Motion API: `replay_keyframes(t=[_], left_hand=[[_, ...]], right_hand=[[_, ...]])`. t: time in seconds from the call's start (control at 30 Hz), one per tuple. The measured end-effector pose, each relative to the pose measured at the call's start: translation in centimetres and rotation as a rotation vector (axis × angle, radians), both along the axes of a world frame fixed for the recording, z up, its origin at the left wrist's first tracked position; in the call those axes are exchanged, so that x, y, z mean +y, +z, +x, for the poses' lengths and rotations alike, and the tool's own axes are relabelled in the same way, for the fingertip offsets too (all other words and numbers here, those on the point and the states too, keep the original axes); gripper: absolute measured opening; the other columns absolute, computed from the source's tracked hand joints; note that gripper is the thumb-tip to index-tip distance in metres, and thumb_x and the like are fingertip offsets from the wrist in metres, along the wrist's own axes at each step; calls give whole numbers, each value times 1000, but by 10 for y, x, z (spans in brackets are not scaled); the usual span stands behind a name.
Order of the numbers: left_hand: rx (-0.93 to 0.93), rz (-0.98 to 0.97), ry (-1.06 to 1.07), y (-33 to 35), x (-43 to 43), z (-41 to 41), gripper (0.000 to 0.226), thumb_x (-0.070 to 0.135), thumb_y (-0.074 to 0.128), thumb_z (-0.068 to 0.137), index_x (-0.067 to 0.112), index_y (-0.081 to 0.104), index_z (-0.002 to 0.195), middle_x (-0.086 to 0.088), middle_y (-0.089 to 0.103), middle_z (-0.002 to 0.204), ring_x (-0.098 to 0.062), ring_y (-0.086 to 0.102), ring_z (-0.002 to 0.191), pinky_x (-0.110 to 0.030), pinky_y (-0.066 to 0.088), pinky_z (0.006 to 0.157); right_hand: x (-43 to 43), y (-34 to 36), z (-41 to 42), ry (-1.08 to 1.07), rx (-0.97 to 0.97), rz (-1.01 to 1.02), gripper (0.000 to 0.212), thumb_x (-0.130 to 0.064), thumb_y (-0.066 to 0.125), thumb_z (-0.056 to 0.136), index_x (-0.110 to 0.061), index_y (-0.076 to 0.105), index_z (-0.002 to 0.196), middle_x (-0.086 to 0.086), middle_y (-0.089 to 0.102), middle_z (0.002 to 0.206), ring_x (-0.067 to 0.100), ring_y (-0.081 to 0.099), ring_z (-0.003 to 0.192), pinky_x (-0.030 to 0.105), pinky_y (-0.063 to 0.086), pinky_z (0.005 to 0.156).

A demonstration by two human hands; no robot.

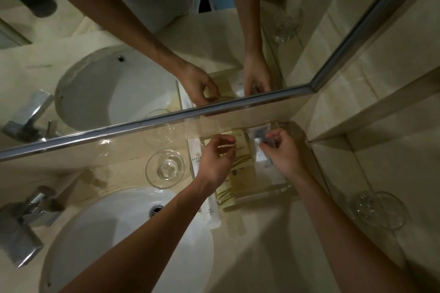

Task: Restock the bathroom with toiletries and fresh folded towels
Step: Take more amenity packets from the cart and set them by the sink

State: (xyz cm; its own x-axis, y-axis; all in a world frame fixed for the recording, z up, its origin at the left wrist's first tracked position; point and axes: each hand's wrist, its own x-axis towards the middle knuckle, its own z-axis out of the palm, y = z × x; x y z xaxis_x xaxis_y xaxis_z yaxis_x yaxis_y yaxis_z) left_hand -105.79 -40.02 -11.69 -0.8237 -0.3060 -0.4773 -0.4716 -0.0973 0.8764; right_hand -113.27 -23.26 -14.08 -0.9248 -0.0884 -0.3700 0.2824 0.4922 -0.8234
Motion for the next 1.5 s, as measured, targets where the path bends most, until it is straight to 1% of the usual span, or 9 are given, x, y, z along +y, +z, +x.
replay_keyframes(t=[0.2, 0.3, 0.47, 0.7, 0.87, 1.03, 1.17, 1.3, 1.5], left_hand=[[12, -47, -26, 7, -5, 8, 21, 2, 59, 94, 18, 62, 108, 3, 65, 113, -12, 64, 105, -23, 57, 76], [18, -73, -47, 11, -8, 16, 21, 2, 58, 95, 18, 61, 109, 4, 63, 117, -9, 64, 105, -22, 57, 80], [12, -184, -142, 20, -14, 38, 23, 7, 60, 95, 18, 59, 115, 5, 63, 120, -6, 62, 106, -20, 56, 78], [52, -403, -363, 39, -26, 86, 33, 16, 58, 97, 22, 54, 129, 9, 56, 129, -8, 53, 118, -31, 50, 99], [60, -506, -448, 50, -29, 131, 34, 25, 57, 98, 25, 53, 132, 9, 54, 134, -10, 51, 122, -25, 44, 98], [117, -735, -596, 57, -43, 178, 38, 30, 54, 99, 25, 50, 136, 8, 51, 139, -13, 46, 128, -33, 37, 108], [159, -870, -658, 59, -65, 218, 39, 34, 52, 99, 27, 48, 137, 12, 50, 140, -13, 45, 129, -31, 31, 106], [147, -946, -683, 56, -94, 259, 40, 37, 54, 97, 28, 49, 136, 11, 50, 141, -17, 53, 122, -31, 26, 108], [213, -923, -766, 63, -145, 338, 41, 39, 52, 96, 27, 49, 136, 11, 49, 140, -15, 39, 135, -34, 22, 113]], right_hand=[[-4, 1, -1, 29, 70, 185, 22, -25, 75, 84, -30, 55, 91, -4, 63, 97, 9, 62, 83, 22, 48, 63], [-3, 5, 2, 90, 177, 317, 20, -32, 74, 83, -30, 55, 92, 1, 60, 104, 18, 60, 93, 35, 55, 74], [-1, 23, 25, 123, 244, 384, 20, -34, 68, 88, -22, 61, 103, 4, 50, 111, 21, 47, 105, 31, 40, 83], [6, 50, 94, 160, 222, 313, 24, -18, 68, 87, -24, 61, 109, -3, 49, 111, 18, 48, 109, 26, 40, 86], [3, 66, 152, 179, 238, 274, 24, -22, 63, 91, -26, 59, 115, -6, 55, 119, 10, 50, 108, 27, 45, 92], [-6, 74, 203, 212, 284, 301, 30, -30, 56, 95, -26, 58, 124, -9, 57, 124, 10, 52, 114, 28, 43, 98], [-20, 83, 248, 239, 283, 362, 35, -33, 53, 96, -25, 57, 130, -6, 59, 130, 14, 52, 119, 30, 41, 99], [-44, 91, 301, 214, 196, 342, 38, -31, 53, 96, -24, 55, 133, -5, 55, 135, 16, 50, 123, 30, 38, 102], [-89, 98, 405, 87, 143, 326, 38, -35, 53, 96, -25, 56, 133, -7, 54, 138, 15, 47, 128, 29, 35, 108]])
